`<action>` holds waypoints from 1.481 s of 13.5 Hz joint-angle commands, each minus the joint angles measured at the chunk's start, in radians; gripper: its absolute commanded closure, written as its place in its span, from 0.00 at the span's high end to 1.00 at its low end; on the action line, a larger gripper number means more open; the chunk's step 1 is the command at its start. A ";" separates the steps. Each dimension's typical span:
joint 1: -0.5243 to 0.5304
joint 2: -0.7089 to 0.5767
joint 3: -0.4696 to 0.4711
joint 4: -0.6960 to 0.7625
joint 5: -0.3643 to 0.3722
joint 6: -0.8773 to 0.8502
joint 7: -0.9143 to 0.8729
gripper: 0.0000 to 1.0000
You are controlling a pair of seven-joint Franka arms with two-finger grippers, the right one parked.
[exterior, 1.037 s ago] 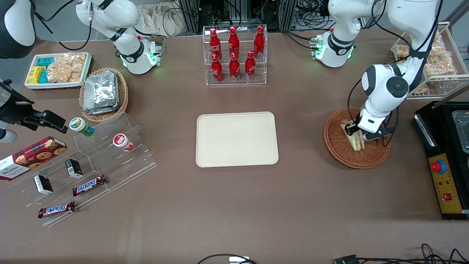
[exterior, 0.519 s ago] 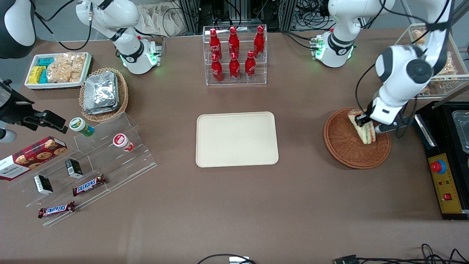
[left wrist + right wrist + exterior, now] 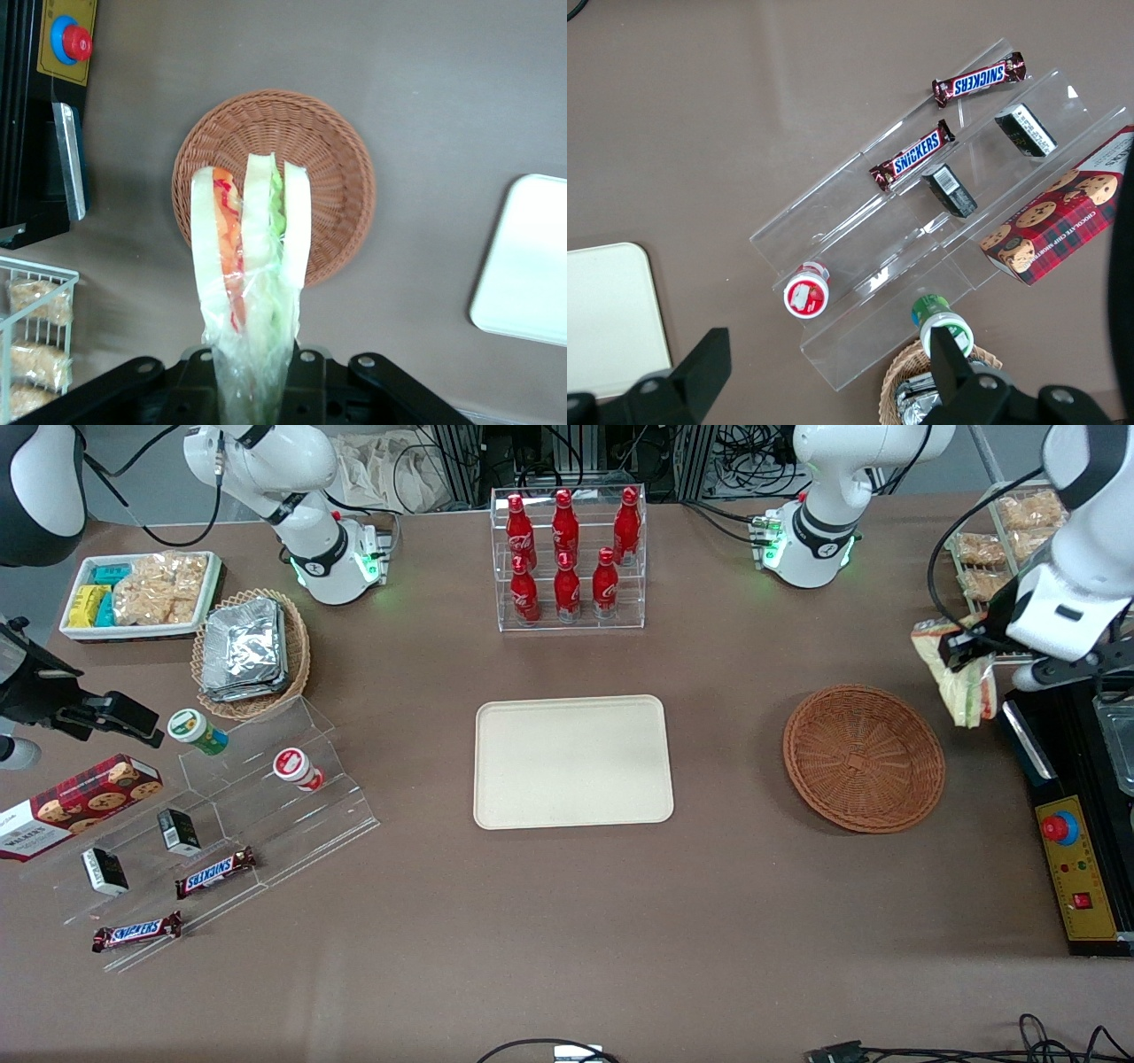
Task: Place sandwich from basket to tray
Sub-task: 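Carry the sandwich with the left gripper over the cream tray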
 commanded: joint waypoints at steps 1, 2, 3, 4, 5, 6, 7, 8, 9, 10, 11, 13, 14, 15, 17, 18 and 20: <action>-0.011 0.091 -0.022 0.155 -0.036 -0.085 0.007 0.05; -0.011 0.098 -0.070 0.177 -0.039 -0.085 -0.007 0.05; -0.011 0.114 -0.125 0.192 -0.043 -0.085 -0.051 0.06; -0.011 0.139 -0.197 0.211 -0.051 -0.083 -0.153 0.06; -0.011 0.172 -0.275 0.237 -0.049 -0.080 -0.272 0.06; -0.009 0.223 -0.362 0.272 -0.045 -0.074 -0.383 0.06; -0.011 0.295 -0.453 0.327 -0.037 -0.069 -0.484 0.06; -0.011 0.373 -0.532 0.400 -0.036 -0.069 -0.583 0.06; -0.012 0.447 -0.589 0.454 -0.031 -0.063 -0.658 0.06; -0.029 0.497 -0.636 0.482 0.012 -0.040 -0.691 0.06; -0.040 0.518 -0.663 0.478 0.070 -0.020 -0.694 0.06; -0.046 0.544 -0.680 0.425 0.092 0.042 -0.676 0.06; -0.046 0.546 -0.684 0.376 0.095 0.096 -0.659 0.06; -0.046 0.543 -0.684 0.310 0.098 0.154 -0.622 0.06; -0.046 0.544 -0.684 0.179 0.156 0.287 -0.608 0.06; -0.044 0.549 -0.682 0.118 0.182 0.361 -0.610 0.06; -0.043 0.573 -0.676 0.003 0.226 0.519 -0.608 0.06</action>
